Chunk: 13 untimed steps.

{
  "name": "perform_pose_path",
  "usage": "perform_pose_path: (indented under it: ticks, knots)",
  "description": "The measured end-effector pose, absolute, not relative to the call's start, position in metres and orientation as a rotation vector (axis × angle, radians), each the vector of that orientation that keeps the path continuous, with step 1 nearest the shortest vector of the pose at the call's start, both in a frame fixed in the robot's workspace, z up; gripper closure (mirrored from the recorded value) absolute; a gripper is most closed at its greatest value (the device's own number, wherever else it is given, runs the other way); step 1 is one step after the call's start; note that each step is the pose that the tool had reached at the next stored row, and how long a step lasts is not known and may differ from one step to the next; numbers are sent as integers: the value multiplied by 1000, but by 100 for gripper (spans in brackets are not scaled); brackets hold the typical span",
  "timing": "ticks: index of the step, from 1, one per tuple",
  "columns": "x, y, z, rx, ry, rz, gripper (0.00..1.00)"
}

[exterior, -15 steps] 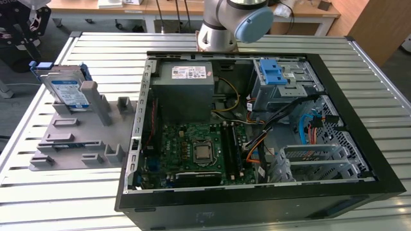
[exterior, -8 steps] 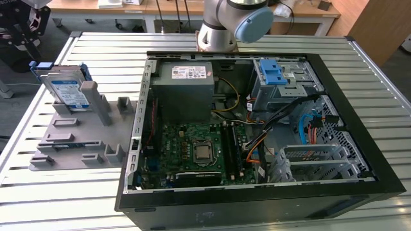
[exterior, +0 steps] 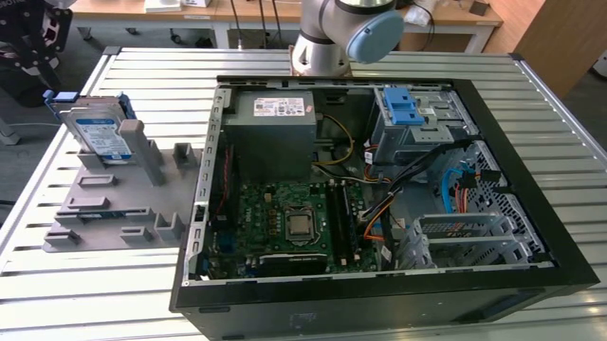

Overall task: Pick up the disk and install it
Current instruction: 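Pick up the disk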

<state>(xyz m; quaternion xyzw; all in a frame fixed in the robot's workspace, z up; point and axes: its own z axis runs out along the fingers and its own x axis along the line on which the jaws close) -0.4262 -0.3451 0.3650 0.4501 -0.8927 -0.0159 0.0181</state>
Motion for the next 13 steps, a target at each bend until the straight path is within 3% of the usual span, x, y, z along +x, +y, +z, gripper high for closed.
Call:
perform_pose_path:
  ticks: [13]
  knots:
    - [-426,-345,365,1698,-2596,-44,89]
